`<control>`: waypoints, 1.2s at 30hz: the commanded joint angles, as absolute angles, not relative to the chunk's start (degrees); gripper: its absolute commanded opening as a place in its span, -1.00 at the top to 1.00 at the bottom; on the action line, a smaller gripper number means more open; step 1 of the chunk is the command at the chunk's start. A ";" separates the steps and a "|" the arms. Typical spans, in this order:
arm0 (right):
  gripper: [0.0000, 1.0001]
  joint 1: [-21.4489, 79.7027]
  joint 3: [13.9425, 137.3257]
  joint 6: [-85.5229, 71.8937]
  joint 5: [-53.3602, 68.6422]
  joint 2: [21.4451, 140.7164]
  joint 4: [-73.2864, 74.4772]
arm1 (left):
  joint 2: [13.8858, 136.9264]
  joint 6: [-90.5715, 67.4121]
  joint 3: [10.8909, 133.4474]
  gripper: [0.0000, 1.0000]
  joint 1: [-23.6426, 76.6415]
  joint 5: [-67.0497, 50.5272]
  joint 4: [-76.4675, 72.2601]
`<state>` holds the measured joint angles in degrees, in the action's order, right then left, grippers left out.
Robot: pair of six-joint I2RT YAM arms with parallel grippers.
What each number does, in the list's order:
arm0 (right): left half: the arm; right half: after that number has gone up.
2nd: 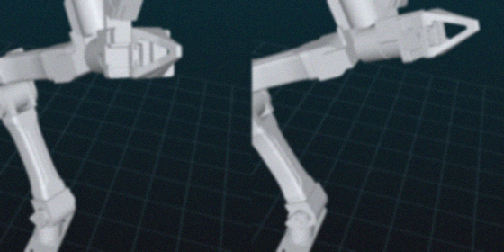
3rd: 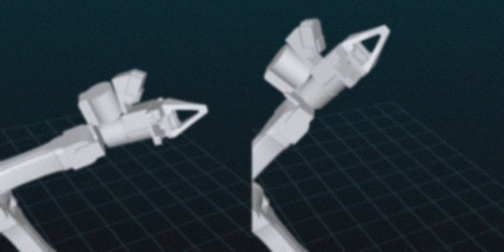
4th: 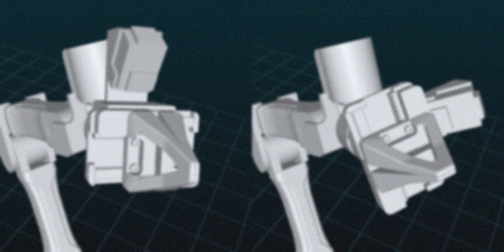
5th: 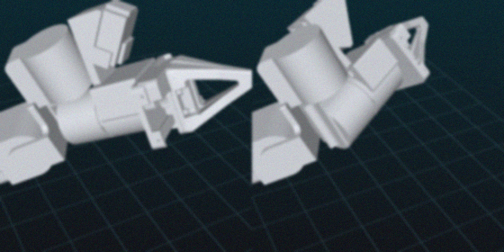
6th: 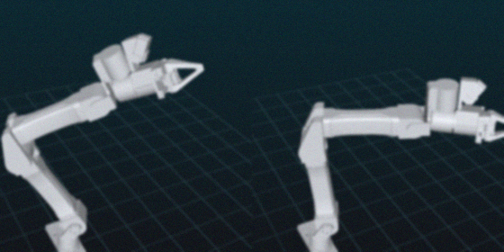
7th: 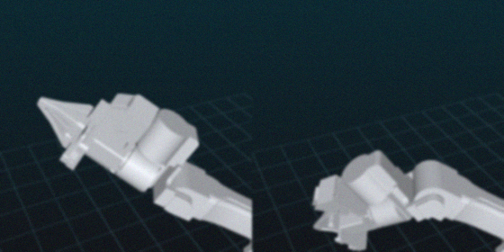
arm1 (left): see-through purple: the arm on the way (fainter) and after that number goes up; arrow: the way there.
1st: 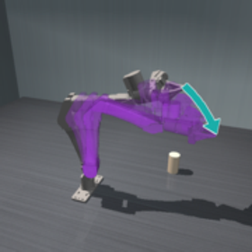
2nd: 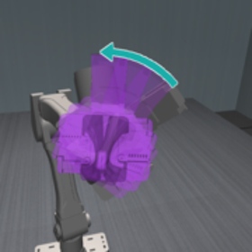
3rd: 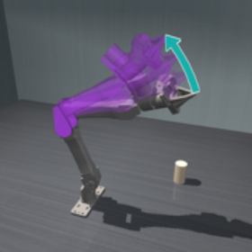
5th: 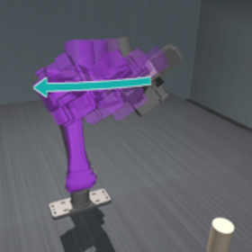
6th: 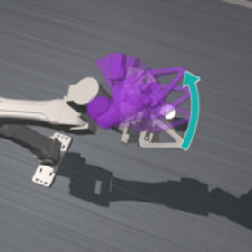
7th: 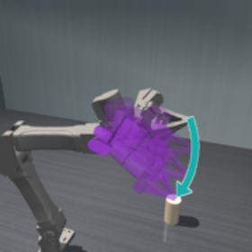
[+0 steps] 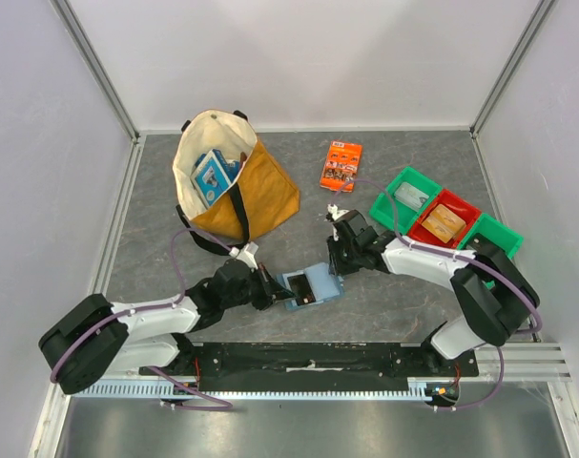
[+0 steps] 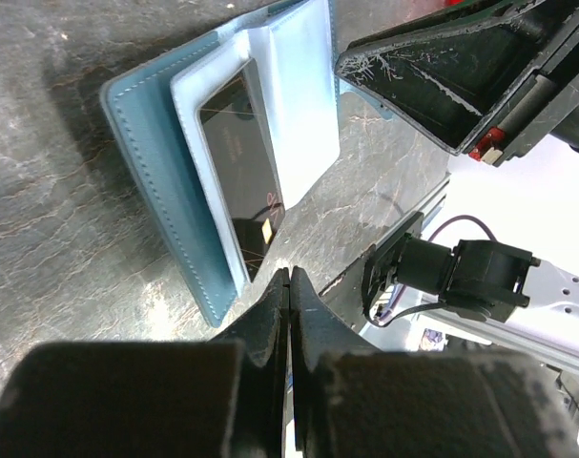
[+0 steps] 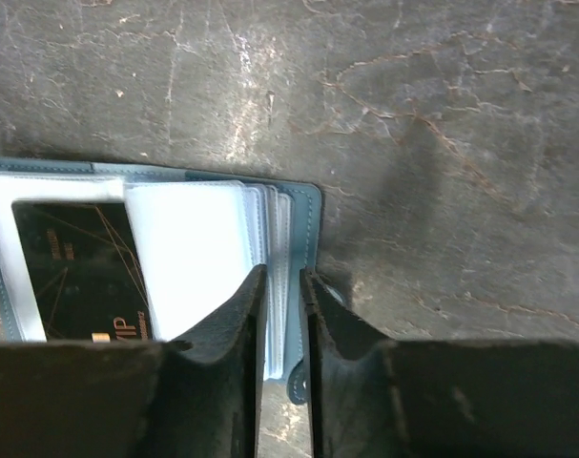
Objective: Take the credit cards out of the card holder
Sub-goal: Remove the credit card from the card holder.
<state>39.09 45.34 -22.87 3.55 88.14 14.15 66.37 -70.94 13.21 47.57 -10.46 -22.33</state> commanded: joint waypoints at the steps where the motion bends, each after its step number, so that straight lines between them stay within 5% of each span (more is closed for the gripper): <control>1: 0.41 38.67 45.17 -21.89 1.67 83.51 16.26 | 63.90 -66.71 12.31 0.97 47.20 -9.58 -22.23; 7: 0.16 38.67 46.75 -18.55 3.33 76.56 16.52 | 62.93 -65.22 13.79 0.95 47.28 -8.35 -17.85; 10: 0.14 38.76 47.46 -17.58 7.89 76.38 15.91 | 64.33 -62.76 17.48 0.69 47.20 -8.79 -13.81; 18: 0.54 38.67 43.34 -23.02 21.87 80.24 4.94 | 68.38 -61.79 23.20 0.32 47.20 -6.86 -7.91; 36: 0.72 38.50 35.95 -28.21 22.41 90.44 -3.52 | 77.16 -65.48 22.50 0.29 47.11 -5.54 -11.51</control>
